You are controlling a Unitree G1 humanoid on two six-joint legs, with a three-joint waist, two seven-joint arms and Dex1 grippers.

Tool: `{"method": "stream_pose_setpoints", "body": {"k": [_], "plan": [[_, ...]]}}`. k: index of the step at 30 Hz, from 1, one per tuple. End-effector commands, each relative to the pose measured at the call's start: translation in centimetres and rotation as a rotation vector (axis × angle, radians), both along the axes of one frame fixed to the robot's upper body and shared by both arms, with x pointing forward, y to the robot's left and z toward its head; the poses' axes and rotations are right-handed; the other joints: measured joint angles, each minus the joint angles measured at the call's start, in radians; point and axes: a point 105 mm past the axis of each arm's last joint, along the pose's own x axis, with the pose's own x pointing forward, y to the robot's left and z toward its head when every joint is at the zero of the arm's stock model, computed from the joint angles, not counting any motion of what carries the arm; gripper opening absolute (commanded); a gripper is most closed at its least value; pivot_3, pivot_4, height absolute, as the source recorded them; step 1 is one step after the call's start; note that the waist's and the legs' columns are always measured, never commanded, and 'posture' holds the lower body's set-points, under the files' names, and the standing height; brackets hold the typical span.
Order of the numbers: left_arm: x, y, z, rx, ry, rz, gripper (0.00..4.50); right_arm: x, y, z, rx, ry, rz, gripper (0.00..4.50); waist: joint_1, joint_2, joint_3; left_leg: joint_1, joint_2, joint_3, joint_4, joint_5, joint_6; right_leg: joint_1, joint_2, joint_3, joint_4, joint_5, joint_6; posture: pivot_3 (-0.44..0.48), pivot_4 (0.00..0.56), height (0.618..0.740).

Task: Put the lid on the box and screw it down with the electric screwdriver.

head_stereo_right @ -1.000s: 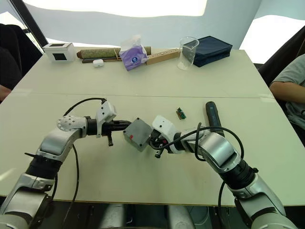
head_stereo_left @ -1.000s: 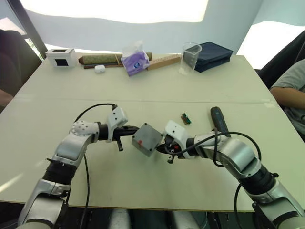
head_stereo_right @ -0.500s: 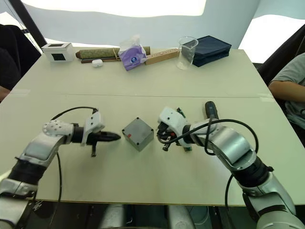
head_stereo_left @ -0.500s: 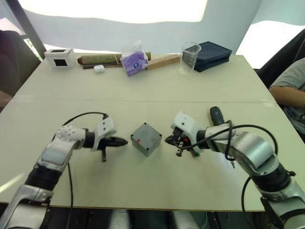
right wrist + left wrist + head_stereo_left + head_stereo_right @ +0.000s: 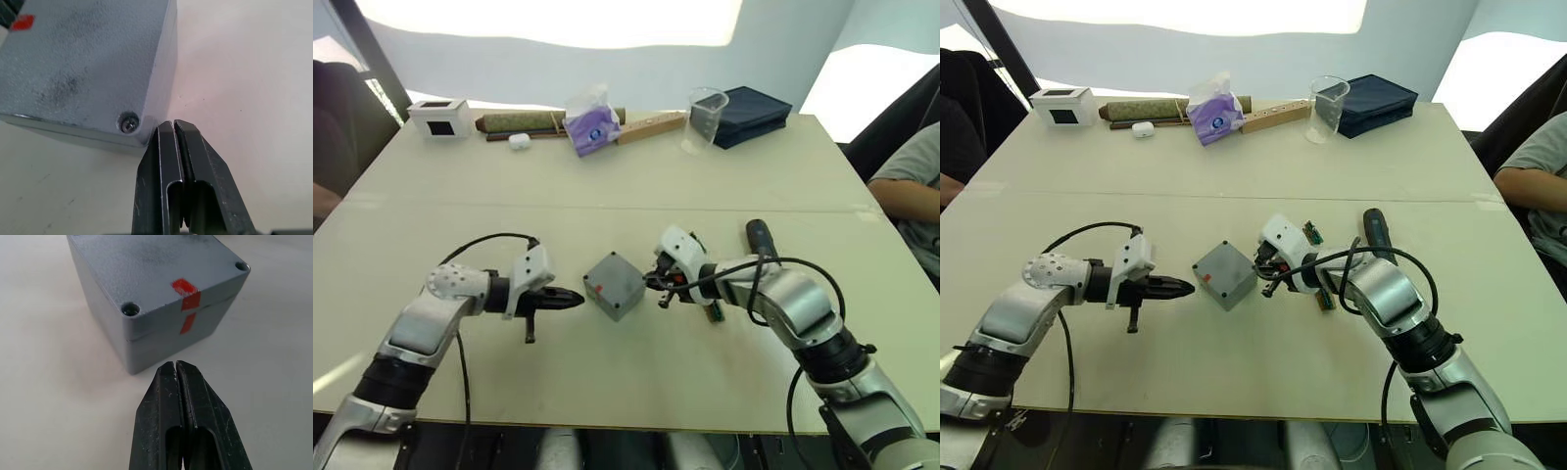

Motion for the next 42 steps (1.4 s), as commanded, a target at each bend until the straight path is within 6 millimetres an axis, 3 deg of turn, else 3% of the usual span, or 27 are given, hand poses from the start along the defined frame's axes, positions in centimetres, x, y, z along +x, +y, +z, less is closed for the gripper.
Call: {"method": "stream_pose_setpoints", "body": {"k": [1, 10, 20, 24, 30, 35, 38, 39, 42], "plan": [[0.6, -0.7, 0.9, -0.011, -0.051, 0.0, 0.0, -0.4, 0.9, 1.0, 0.014, -0.036, 0.056, 0.01, -0.001, 0.0, 0.0, 0.0, 0.0, 0.0, 0.0, 0.0, 0.0, 0.0, 0.0, 0.0, 0.0, 0.0, 0.0, 0.0, 0.15, 0.74], [1.7, -1.5, 1.3, -0.027, -0.094, 0.028, 0.0, -1.7, 0.3, 1.0, 0.02, 0.0, 0.064, 0.01, 0.0, 0.0, 0.0, 0.0, 0.0, 0.0, 0.0, 0.0, 0.0, 0.0, 0.0, 0.0, 0.0, 0.0, 0.0, 0.0, 0.15, 0.74], [1.6, -1.1, 1.2, -0.014, -0.085, 0.018, 0.0, -2.4, 0.1, 1.0, 0.031, 0.011, 0.044, 0.01, 0.0, 0.0, 0.0, 0.0, 0.0, 0.0, 0.0, 0.0, 0.0, 0.0, 0.0, 0.0, 0.0, 0.0, 0.0, 0.0, 0.15, 0.74], [-0.1, 0.4, 1.9, 0.005, -0.071, -0.006, 0.0, -1.6, -2.2, 2.9, 0.009, -0.146, -0.044, 0.01, -0.002, 0.0, 0.0, 0.0, 0.0, 0.0, 0.0, 0.0, 0.0, 0.0, 0.0, 0.0, 0.0, 0.0, 0.0, 0.0, 0.15, 0.74], [-1.7, 1.0, 5.0, -0.03, -0.105, -0.025, 0.0, -0.7, -5.6, 5.0, 0.038, -0.355, -0.247, 0.01, 0.003, 0.0, 0.0, 0.0, 0.0, 0.0, 0.0, 0.0, 0.0, 0.001, 0.0, 0.0, 0.0, 0.0, 0.0, 0.0, 0.15, 0.74], [-2.5, 0.3, 7.5, -0.074, -0.131, -0.059, 0.0, -1.8, -7.9, 4.5, 0.075, -0.346, -0.33, 1.4, 0.005, 0.0, 0.0, 0.0, 0.0, 0.0, 0.0, 0.0, 0.0, 0.001, 0.0, 0.0, 0.0, 0.0, 0.0, 0.0, 0.15, 0.74], [-2.6, -0.2, 8.2, -0.08, -0.145, -0.076, 0.0, -2.5, -8.4, 4.0, 0.133, -0.303, -0.356, 2.71, 0.002, 0.0, 0.0, 0.001, 0.0, -0.001, 0.0, 0.0, 0.0, 0.001, 0.0, 0.0, 0.0, 0.0, 0.0, 0.0, 0.15, 0.74], [-2.6, -0.6, 8.6, -0.092, -0.154, -0.087, 0.0, -2.7, -8.7, 3.6, 0.144, -0.29, -0.37, 3.38, 0.0, 0.0, 0.0, 0.001, 0.0, -0.001, 0.0, 0.0, -0.001, 0.001, 0.0, 0.0, 0.0, 0.0, 0.0, 0.0, 0.15, 0.74], [-2.7, -1.5, 10.0, -0.123, -0.175, -0.121, 0.0, -3.7, -9.2, 2.1, 0.155, -0.235, -0.391, 4.36, 0.002, -0.001, 0.0, 0.001, 0.0, -0.001, 0.0, 0.0, -0.001, 0.002, 0.001, 0.0, 0.0, 0.0, 0.0, 0.0, 0.15, 0.74]]}}
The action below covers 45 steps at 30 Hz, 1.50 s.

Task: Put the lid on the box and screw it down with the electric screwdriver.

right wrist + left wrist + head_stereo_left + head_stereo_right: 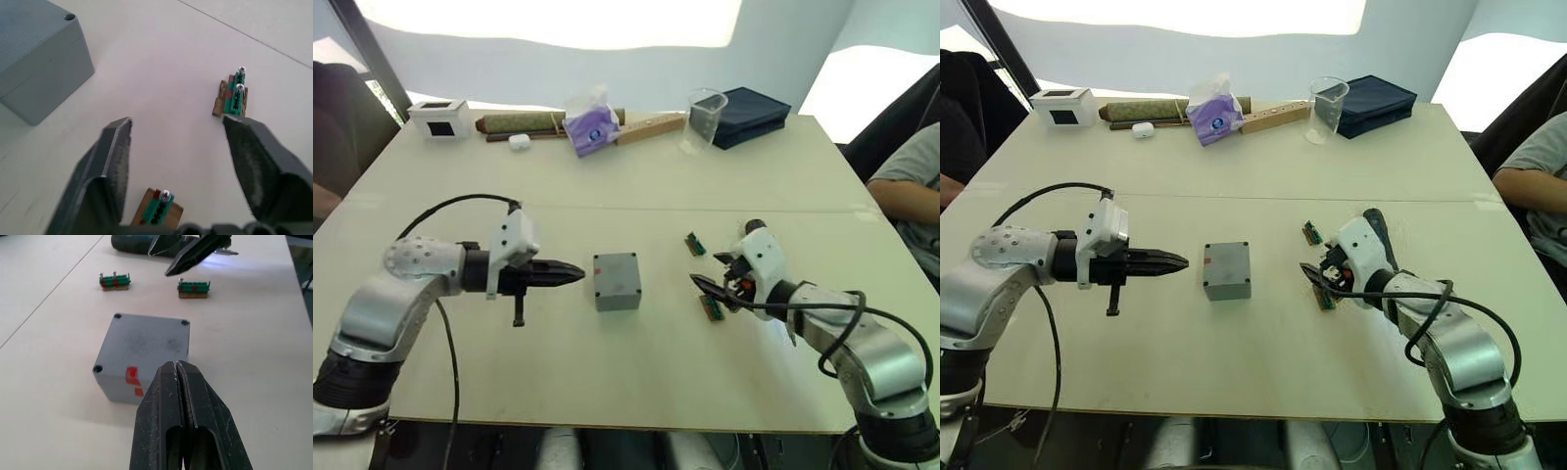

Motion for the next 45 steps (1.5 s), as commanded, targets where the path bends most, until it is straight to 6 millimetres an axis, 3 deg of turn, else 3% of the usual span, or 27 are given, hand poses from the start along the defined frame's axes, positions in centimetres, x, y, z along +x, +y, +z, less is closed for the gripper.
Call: {"method": "stream_pose_setpoints", "body": {"k": [1, 9, 15, 19, 22, 23, 26, 28, 39, 45], "plan": [[-0.4, -1.0, 2.4, -0.029, -0.069, -0.048, 0.0, -1.0, 0.1, -0.2, 0.031, -0.007, 0.005, 4.44, 0.001, 0.0, 0.0, 0.0, 0.0, 0.0, 0.0, 0.0, 0.0, 0.0, 0.0, 0.0, 0.0, 0.0, 0.0, 0.0, 0.15, 0.74], [-0.5, -2.0, 3.1, -0.03, -0.094, -0.09, 0.0, -0.9, -0.5, -1.6, 0.045, 0.025, -0.051, 4.44, -0.001, 0.0, 0.0, 0.001, 0.0, 0.0, 0.0, 0.0, 0.0, 0.0, 0.0, 0.0, 0.0, 0.0, 0.0, 0.0, 0.15, 0.74], [-0.4, -2.3, 2.5, 0.014, -0.11, -0.1, 0.0, -0.7, -0.5, -2.0, 0.061, 0.037, -0.057, 4.44, 0.001, 0.0, 0.0, 0.001, 0.0, 0.0, 0.0, 0.0, -0.001, 0.001, 0.0, 0.0, 0.0, 0.0, 0.0, 0.0, 0.15, 0.74], [-0.4, -2.3, 2.4, 0.014, -0.111, -0.1, 0.0, -0.8, -0.7, -2.2, 0.069, 0.047, -0.063, 3.4, 0.001, 0.0, 0.0, 0.001, 0.0, 0.0, 0.0, 0.0, -0.001, 0.001, 0.0, 0.0, 0.0, 0.0, 0.0, 0.0, 0.15, 0.74], [-0.4, -2.2, 2.4, 0.016, -0.111, -0.104, 0.0, -0.8, -0.6, -2.3, 0.072, 0.049, -0.057, 2.17, 0.001, 0.0, 0.0, 0.001, 0.0, 0.0, 0.0, 0.0, -0.001, 0.001, 0.0, 0.0, 0.0, 0.0, 0.0, 0.0, 0.15, 0.74], [-0.4, -2.2, 2.4, 0.016, -0.111, -0.105, 0.0, -0.8, -0.6, -2.3, 0.072, 0.049, -0.056, 1.97, 0.001, 0.0, 0.0, 0.001, 0.0, 0.0, 0.0, 0.0, -0.001, 0.001, 0.0, 0.0, 0.0, 0.0, 0.0, 0.0, 0.15, 0.74], [-0.4, -2.2, 2.4, 0.016, -0.112, -0.105, 0.0, -0.8, -0.6, -2.3, 0.06, 0.048, -0.05, 0.56, 0.001, 0.0, 0.0, 0.001, 0.0, 0.0, 0.0, 0.0, -0.001, 0.001, 0.0, 0.0, 0.0, 0.0, 0.0, 0.0, 0.15, 0.74], [-0.4, -2.2, 2.4, 0.015, -0.112, -0.104, 0.0, -0.7, -0.7, -2.2, 0.065, 0.042, -0.056, 0.06, 0.001, 0.0, 0.0, 0.001, 0.0, 0.0, 0.0, 0.0, -0.001, 0.001, 0.0, 0.0, 0.0, 0.0, 0.0, 0.0, 0.15, 0.74], [-0.2, -1.7, 2.1, 0.017, -0.103, -0.073, 0.0, 0.4, -1.0, 0.9, 0.069, -0.052, -0.057, 0.06, 0.0, 0.0, 0.0, 0.001, 0.0, 0.0, 0.0, 0.001, -0.001, 0.001, 0.0, 0.0, 0.0, 0.0, 0.0, 0.0, 0.15, 0.74], [0.2, -0.4, 1.9, 0.035, -0.104, -0.009, 0.0, 0.6, 1.1, 3.6, 0.071, -0.07, 0.069, 0.06, -0.002, 0.0, 0.0, 0.001, 0.0, 0.0, 0.0, 0.001, -0.001, 0.001, 0.0, 0.0, 0.0, 0.0, 0.0, 0.0, 0.15, 0.74]]}}
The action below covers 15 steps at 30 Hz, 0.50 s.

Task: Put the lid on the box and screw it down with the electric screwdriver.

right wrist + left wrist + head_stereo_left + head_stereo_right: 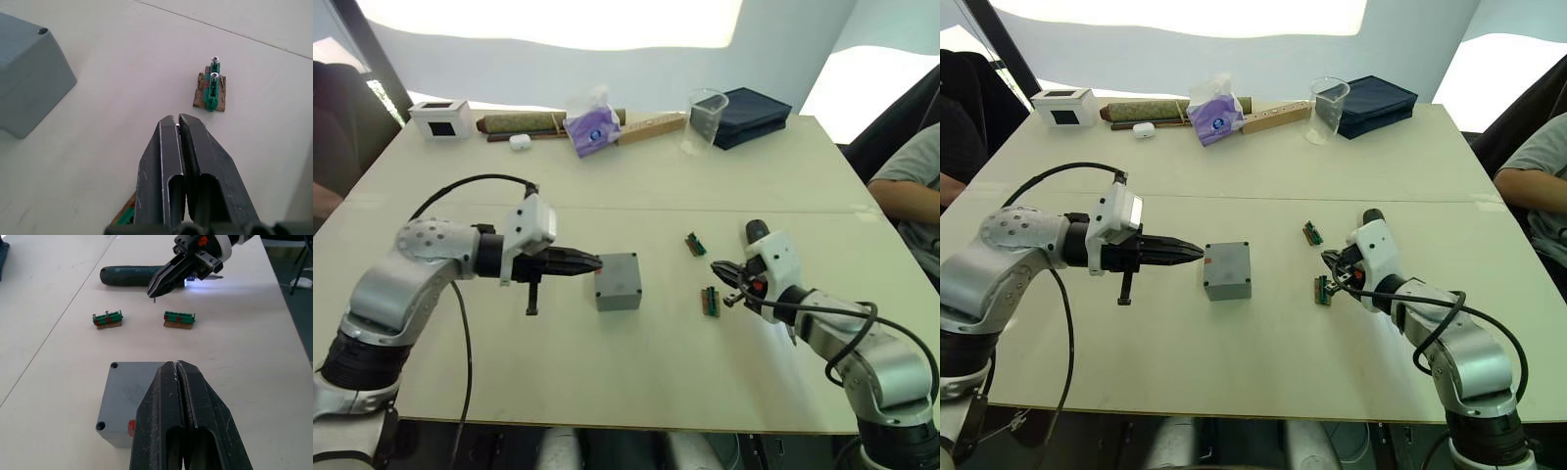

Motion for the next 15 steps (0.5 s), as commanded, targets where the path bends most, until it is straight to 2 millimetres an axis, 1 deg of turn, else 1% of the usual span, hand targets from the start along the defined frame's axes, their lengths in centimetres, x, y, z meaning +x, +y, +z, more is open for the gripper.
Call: {"method": "stream_pose_setpoints", "body": {"k": [1, 5, 8, 10, 12, 15], "plan": [[0.4, 1.6, 0.7, 0.025, -0.057, 0.067, 0.0, -0.2, 2.3, 3.0, 0.004, -0.06, 0.124, 0.06, -0.004, 0.0, 0.0, 0.0, 0.0, 0.0, 0.0, 0.0, 0.0, 0.0, 0.0, 0.0, 0.0, 0.0, 0.0, 0.0, 0.15, 0.74], [1.2, 3.8, 0.3, 0.049, -0.046, 0.161, 0.0, 0.9, 5.4, 4.9, -0.025, -0.09, 0.222, 0.06, -0.004, 0.0, 0.0, 0.001, 0.0, 0.0, 0.0, 0.0, 0.0, 0.0, 0.001, 0.0, 0.001, 0.0, 0.0, 0.0, 0.15, 0.74], [1.5, 5.2, -0.2, 0.068, -0.035, 0.21, 0.0, 1.8, 8.0, 6.0, 0.008, -0.087, 0.294, 0.06, -0.003, 0.0, 0.0, 0.001, 0.0, 0.001, 0.0, 0.0, 0.0, -0.001, 0.0, 0.0, 0.001, 0.0, 0.0, 0.0, 0.15, 0.74], [1.6, 5.7, -0.5, 0.075, -0.03, 0.228, 0.0, 2.2, 9.5, 6.2, 0.012, -0.074, 0.334, 0.06, -0.001, 0.0, 0.0, 0.001, 0.0, 0.001, 0.0, 0.0, 0.0, -0.001, 0.0, 0.0, 0.001, 0.0, 0.0, 0.0, 0.15, 0.74], [1.5, 5.8, -0.7, 0.079, -0.029, 0.231, 0.0, 2.4, 10.4, 6.0, -0.002, -0.067, 0.363, 0.06, 0.004, 0.0, 0.0, 0.0, 0.0, 0.001, 0.0, 0.0, 0.0, -0.001, 0.0, 0.0, 0.001, 0.0, 0.0, 0.0, 0.15, 0.74], [1.4, 5.8, -0.8, 0.065, -0.024, 0.242, 0.0, 2.6, 12.0, 5.1, -0.053, -0.049, 0.422, 0.06, 0.005, 0.0, 0.0, -0.001, 0.0, 0.001, 0.0, 0.0, 0.0, -0.002, -0.001, 0.0, 0.001, 0.0, 0.0, 0.0, 0.15, 0.74]]}}
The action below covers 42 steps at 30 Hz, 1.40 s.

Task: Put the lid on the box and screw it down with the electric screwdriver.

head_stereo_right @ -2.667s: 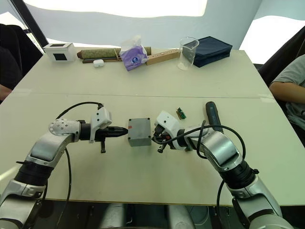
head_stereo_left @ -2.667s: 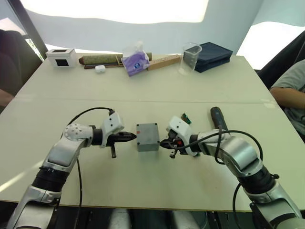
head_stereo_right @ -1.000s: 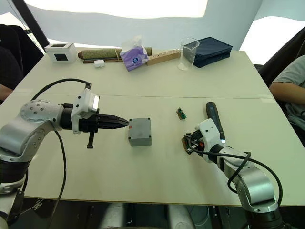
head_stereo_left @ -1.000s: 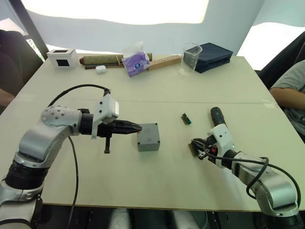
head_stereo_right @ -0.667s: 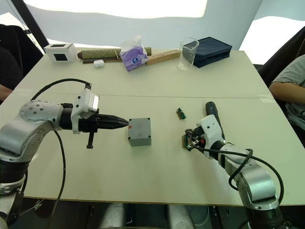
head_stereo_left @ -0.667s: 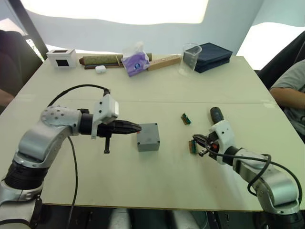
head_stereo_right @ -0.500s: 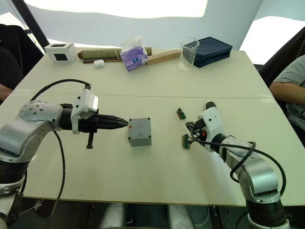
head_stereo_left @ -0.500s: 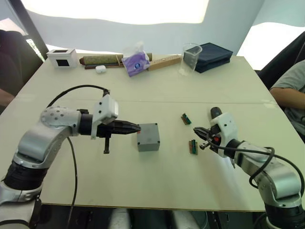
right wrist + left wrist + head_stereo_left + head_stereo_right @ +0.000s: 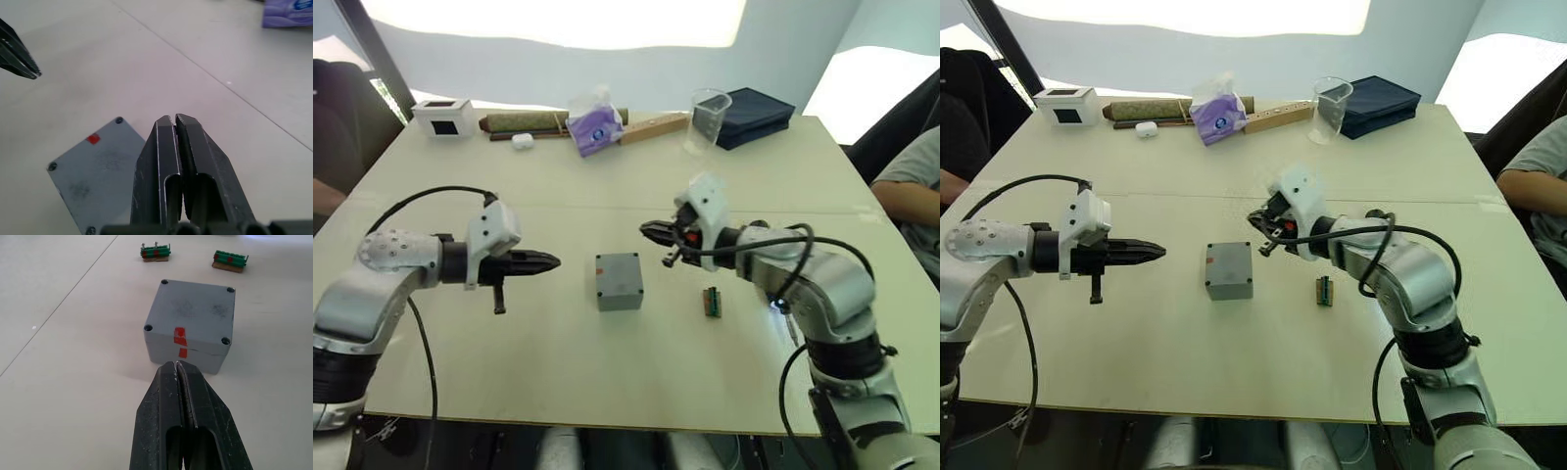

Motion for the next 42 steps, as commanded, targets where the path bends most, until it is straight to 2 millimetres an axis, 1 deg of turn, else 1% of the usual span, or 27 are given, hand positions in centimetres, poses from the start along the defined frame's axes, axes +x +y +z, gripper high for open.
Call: {"method": "stream_pose_setpoints", "body": {"k": [1, 4, 11, 26, 33, 42], "plan": [[-0.1, 0.3, 1.3, -0.013, -0.057, 0.022, 0.0, 0.2, 1.6, -0.2, -0.042, -0.024, 0.059, 0.06, -0.004, 0.0, 0.0, 0.0, 0.0, 0.0, 0.0, 0.0, 0.0, 0.0, 0.0, 0.0, 0.0, 0.0, 0.0, 0.0, 0.15, 0.74], [-0.3, 0.3, 1.1, -0.018, -0.061, 0.032, 0.0, 0.1, 2.0, -0.8, -0.051, -0.017, 0.082, 0.06, -0.006, 0.0, 0.0, 0.0, 0.0, 0.0, 0.0, 0.0, 0.0, 0.0, 0.0, 0.0, 0.0, 0.0, 0.0, 0.0, 0.15, 0.74], [-0.7, 0.0, 1.1, -0.034, -0.055, 0.026, 0.0, 0.6, 1.5, -1.4, -0.053, -0.012, 0.058, 0.06, -0.007, 0.0, 0.0, 0.0, 0.0, 0.0, 0.0, 0.0, 0.0, -0.001, 0.0, 0.0, 0.0, 0.0, 0.0, 0.0, 0.15, 0.74], [-0.7, -0.8, 1.1, -0.036, -0.055, -0.004, 0.0, 1.1, -0.3, -2.6, -0.072, 0.003, -0.002, 0.06, -0.007, 0.0, 0.0, 0.0, 0.0, 0.0, 0.0, 0.0, 0.0, -0.001, 0.0, 0.0, 0.001, 0.0, 0.0, 0.0, 0.15, 0.74], [-0.6, -1.1, 1.1, -0.036, -0.056, -0.012, 0.0, 1.3, -0.2, -2.3, -0.068, -0.002, -0.002, 0.06, -0.008, 0.0, 0.0, 0.0, 0.0, 0.0, 0.0, 0.0, 0.0, -0.001, 0.0, 0.0, 0.001, 0.0, 0.0, 0.0, 0.15, 0.74], [-0.7, -1.4, 1.1, -0.039, -0.057, -0.017, 0.0, 1.0, 0.0, -2.7, -0.079, 0.017, 0.017, 0.06, -0.008, 0.0, 0.0, 0.0, 0.0, 0.0, 0.0, 0.0, 0.0, -0.001, 0.0, 0.0, 0.001, 0.0, 0.0, 0.0, 0.15, 0.74]]}}
